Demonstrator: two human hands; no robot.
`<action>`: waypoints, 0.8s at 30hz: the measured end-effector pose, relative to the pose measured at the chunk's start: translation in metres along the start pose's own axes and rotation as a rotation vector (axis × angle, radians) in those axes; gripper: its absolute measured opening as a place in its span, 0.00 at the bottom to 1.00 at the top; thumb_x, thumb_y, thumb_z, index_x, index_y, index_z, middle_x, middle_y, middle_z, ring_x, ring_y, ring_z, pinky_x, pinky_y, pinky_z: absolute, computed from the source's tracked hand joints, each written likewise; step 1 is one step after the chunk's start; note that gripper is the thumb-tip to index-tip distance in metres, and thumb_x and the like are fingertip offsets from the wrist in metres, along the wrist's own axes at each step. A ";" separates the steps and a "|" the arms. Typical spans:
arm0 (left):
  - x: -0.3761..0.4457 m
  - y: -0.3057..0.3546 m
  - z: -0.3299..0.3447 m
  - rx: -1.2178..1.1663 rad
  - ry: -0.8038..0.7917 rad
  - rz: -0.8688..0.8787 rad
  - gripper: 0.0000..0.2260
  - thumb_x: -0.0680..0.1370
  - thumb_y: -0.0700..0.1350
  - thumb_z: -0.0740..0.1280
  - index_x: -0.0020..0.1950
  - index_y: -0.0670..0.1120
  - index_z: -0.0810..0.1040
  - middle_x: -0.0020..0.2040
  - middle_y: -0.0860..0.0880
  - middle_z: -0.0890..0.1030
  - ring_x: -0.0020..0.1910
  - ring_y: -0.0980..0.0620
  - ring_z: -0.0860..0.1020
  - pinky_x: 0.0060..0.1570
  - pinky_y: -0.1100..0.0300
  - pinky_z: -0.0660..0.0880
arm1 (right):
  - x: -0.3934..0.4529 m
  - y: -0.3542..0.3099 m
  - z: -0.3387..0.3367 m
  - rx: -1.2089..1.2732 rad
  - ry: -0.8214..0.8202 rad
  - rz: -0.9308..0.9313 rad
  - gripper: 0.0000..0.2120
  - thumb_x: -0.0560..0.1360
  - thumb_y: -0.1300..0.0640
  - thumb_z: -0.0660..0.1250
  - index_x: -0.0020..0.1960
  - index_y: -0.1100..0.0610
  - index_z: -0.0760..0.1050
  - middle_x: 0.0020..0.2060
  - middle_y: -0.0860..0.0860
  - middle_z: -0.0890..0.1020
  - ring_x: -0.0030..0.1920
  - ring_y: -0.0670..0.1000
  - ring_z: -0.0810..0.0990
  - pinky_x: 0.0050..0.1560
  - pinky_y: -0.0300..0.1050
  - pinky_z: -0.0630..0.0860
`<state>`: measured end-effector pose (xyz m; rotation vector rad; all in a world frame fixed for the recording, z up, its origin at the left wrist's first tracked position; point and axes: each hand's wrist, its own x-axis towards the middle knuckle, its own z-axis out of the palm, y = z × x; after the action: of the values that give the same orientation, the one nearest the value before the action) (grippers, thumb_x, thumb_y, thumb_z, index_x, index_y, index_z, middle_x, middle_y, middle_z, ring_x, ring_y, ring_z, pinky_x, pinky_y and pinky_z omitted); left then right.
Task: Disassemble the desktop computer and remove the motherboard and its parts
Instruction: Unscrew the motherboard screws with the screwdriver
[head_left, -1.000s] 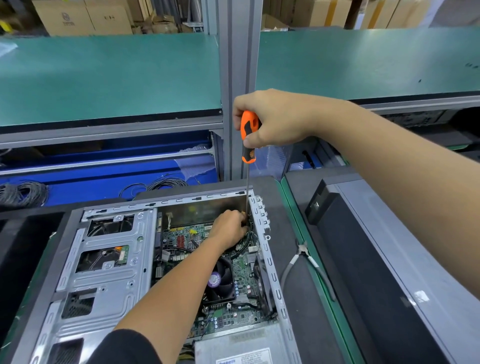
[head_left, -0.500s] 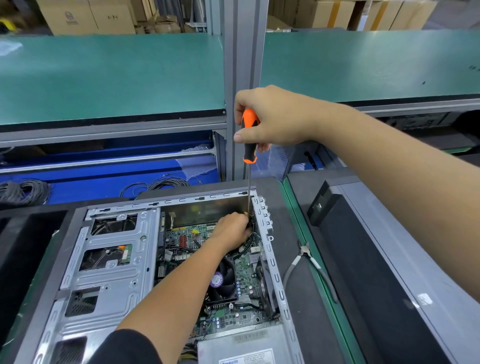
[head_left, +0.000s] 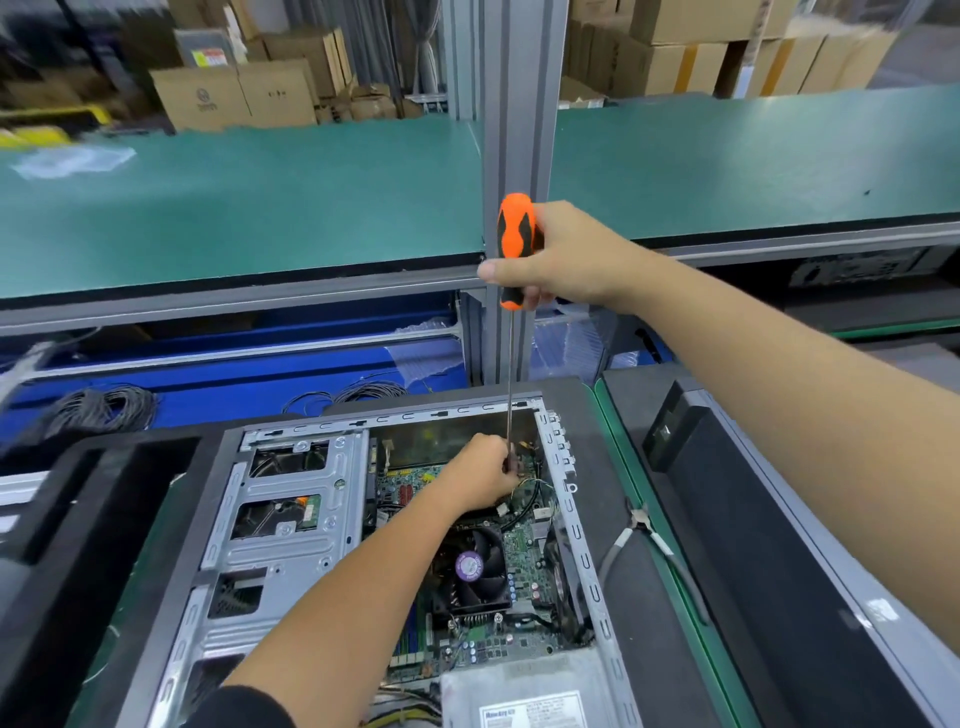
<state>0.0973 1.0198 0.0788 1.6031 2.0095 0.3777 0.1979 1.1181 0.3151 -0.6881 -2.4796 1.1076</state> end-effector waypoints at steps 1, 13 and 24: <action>-0.005 0.001 -0.004 -0.017 -0.001 0.007 0.08 0.75 0.38 0.66 0.35 0.44 0.74 0.36 0.45 0.78 0.35 0.47 0.76 0.41 0.51 0.77 | -0.002 -0.001 0.004 0.000 -0.012 0.014 0.14 0.76 0.53 0.71 0.39 0.57 0.68 0.28 0.50 0.80 0.29 0.48 0.81 0.29 0.37 0.75; -0.074 0.016 -0.042 -0.231 0.059 0.071 0.05 0.67 0.37 0.70 0.35 0.45 0.77 0.30 0.52 0.77 0.29 0.55 0.76 0.30 0.63 0.74 | -0.032 -0.064 0.021 0.088 0.176 0.008 0.13 0.80 0.53 0.63 0.41 0.56 0.64 0.35 0.60 0.80 0.29 0.58 0.83 0.30 0.45 0.81; -0.163 -0.003 -0.090 -0.207 0.280 0.088 0.03 0.69 0.37 0.67 0.37 0.44 0.75 0.35 0.49 0.76 0.34 0.53 0.73 0.34 0.59 0.72 | -0.044 -0.143 0.067 0.091 0.314 -0.038 0.10 0.83 0.49 0.56 0.54 0.56 0.65 0.33 0.58 0.81 0.23 0.50 0.78 0.23 0.38 0.72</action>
<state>0.0683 0.8729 0.1892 1.5811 2.0241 0.8572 0.1601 0.9702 0.3766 -0.7236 -2.1564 1.0048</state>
